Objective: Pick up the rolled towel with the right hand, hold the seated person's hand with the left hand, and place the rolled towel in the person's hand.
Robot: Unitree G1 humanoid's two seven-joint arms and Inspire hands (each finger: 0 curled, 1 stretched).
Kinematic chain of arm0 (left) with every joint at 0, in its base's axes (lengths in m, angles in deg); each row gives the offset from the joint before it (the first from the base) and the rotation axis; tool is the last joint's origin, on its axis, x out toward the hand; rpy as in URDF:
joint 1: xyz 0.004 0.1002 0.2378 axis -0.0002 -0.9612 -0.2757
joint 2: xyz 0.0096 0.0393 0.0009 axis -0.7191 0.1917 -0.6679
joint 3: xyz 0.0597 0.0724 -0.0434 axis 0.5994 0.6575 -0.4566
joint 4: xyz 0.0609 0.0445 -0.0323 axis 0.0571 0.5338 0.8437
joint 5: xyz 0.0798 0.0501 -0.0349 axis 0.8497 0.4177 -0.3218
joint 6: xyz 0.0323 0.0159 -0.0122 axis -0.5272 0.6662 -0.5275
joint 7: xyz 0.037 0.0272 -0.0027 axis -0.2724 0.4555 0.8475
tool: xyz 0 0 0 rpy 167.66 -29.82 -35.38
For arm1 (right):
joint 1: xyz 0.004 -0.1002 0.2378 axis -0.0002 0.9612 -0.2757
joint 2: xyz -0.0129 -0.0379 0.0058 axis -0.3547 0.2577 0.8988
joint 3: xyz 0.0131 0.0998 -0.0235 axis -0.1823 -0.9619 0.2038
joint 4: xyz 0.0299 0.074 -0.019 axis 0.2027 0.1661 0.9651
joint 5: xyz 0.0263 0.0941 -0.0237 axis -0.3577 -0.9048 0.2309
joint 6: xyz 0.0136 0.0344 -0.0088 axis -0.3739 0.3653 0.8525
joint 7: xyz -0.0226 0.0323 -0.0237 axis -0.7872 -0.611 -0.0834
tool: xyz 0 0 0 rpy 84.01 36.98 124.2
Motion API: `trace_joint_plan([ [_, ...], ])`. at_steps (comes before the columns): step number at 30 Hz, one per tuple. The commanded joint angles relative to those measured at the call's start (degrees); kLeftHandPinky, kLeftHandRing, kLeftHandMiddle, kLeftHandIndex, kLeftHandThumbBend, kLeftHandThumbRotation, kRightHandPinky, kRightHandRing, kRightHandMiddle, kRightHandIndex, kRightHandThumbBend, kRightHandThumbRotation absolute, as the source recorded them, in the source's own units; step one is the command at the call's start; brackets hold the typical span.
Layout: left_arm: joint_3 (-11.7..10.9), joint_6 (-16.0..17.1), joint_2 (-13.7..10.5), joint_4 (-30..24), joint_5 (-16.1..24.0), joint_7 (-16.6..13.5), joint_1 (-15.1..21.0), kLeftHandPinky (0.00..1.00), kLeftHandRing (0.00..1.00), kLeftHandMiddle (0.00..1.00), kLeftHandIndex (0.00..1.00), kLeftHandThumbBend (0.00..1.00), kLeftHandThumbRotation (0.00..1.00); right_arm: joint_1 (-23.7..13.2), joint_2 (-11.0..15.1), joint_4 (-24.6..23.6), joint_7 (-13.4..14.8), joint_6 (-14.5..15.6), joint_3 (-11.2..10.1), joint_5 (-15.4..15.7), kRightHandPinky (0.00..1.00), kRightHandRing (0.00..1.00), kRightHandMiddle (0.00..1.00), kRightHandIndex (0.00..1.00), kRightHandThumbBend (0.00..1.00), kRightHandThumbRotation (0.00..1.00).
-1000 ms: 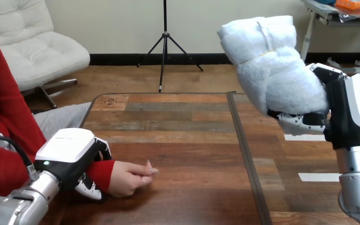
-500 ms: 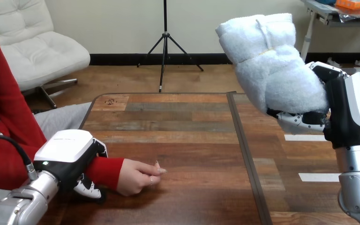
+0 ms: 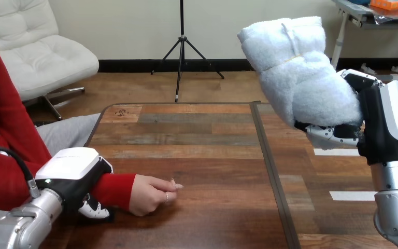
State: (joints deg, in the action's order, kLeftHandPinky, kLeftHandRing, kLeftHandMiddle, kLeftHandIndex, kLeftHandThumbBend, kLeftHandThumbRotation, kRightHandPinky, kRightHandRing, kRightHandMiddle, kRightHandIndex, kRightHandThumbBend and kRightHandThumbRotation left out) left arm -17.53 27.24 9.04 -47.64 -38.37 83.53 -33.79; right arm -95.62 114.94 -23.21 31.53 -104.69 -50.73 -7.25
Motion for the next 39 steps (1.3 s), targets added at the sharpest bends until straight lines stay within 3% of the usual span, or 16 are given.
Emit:
trace_joint_plan([
  [1,0.08,-1.07,-0.74,0.12,-1.31,1.37,1.59,0.32,0.40,0.43,0.44,0.79,0.00,-2.65,0.05,-2.95,0.45,-0.45,-2.41,-2.20,0.27,0.33,0.39,0.44,0.75,0.00],
  [9,-0.23,-1.66,-0.81,-0.63,-3.13,2.16,1.29,0.28,0.36,0.41,0.39,0.77,0.00,-2.73,-0.07,-2.61,0.15,-0.35,-2.49,-2.49,0.27,0.32,0.39,0.45,0.75,0.00],
  [24,-1.59,-0.03,-0.42,-1.67,-6.70,0.27,0.97,0.22,0.28,0.36,0.33,0.76,0.00,-2.88,-0.22,-2.22,-0.48,-0.24,-2.10,-3.40,0.28,0.33,0.39,0.45,0.75,0.00],
  [39,-2.41,1.63,-0.06,-3.20,-8.80,-1.12,2.15,0.20,0.26,0.33,0.32,0.76,0.00,-3.33,-0.74,-1.15,-0.51,-1.08,-2.09,-3.67,0.28,0.33,0.39,0.44,0.75,0.00],
])
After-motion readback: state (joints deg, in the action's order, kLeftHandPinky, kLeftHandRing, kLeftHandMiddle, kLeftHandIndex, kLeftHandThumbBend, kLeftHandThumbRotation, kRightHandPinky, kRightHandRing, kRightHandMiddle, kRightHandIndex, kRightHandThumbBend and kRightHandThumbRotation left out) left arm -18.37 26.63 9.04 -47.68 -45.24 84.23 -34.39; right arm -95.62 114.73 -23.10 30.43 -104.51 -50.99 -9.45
